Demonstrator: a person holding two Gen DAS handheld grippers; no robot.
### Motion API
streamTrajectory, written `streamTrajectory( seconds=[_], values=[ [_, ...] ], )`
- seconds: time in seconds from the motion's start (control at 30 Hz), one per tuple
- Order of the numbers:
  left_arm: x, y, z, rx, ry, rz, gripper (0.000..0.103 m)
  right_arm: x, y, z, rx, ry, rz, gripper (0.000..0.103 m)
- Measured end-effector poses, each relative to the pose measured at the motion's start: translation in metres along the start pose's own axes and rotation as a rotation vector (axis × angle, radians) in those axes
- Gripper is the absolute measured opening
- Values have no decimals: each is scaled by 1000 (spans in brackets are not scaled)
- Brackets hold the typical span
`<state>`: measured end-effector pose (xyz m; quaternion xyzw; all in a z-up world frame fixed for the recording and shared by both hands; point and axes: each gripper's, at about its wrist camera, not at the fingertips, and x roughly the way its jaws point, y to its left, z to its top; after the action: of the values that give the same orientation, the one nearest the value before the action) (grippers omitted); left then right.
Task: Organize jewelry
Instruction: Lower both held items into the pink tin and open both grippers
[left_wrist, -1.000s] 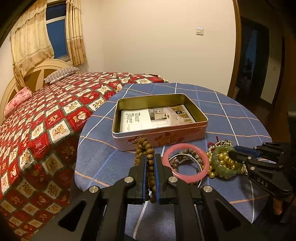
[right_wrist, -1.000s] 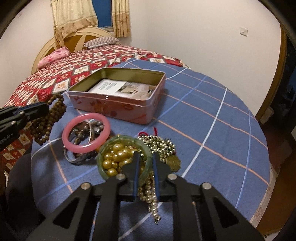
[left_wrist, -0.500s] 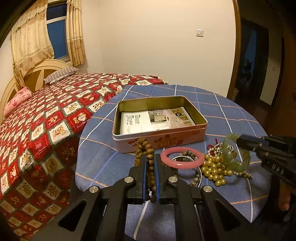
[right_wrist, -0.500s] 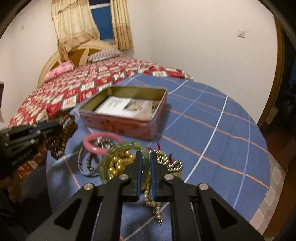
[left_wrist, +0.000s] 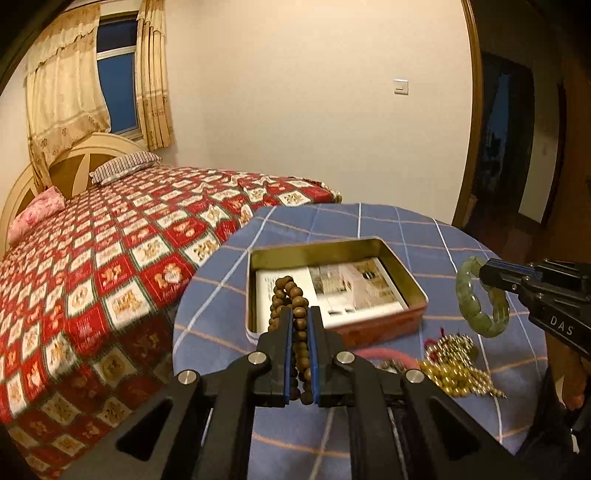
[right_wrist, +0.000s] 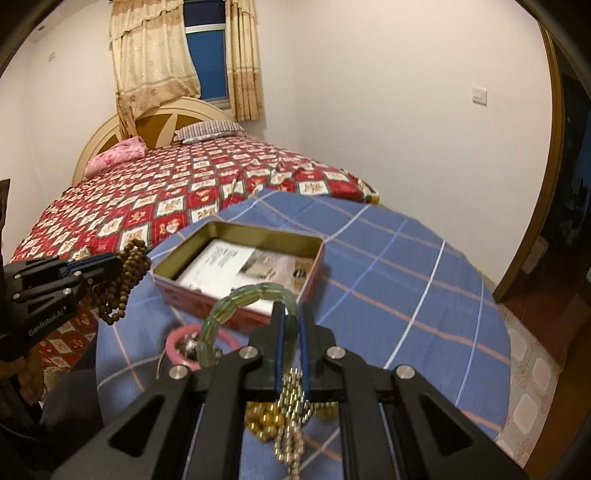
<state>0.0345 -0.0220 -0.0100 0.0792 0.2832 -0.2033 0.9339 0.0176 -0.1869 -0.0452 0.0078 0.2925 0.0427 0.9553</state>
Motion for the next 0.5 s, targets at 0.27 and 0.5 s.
streamTrajectory(
  seconds=[0.27,0.5],
  values=[
    [23,5,26,41,-6,16,7,28,4,30,-41,6,0,10],
    [56,9,38,70,22,33,7,59,2,47,-58,35,-24,10]
  ],
)
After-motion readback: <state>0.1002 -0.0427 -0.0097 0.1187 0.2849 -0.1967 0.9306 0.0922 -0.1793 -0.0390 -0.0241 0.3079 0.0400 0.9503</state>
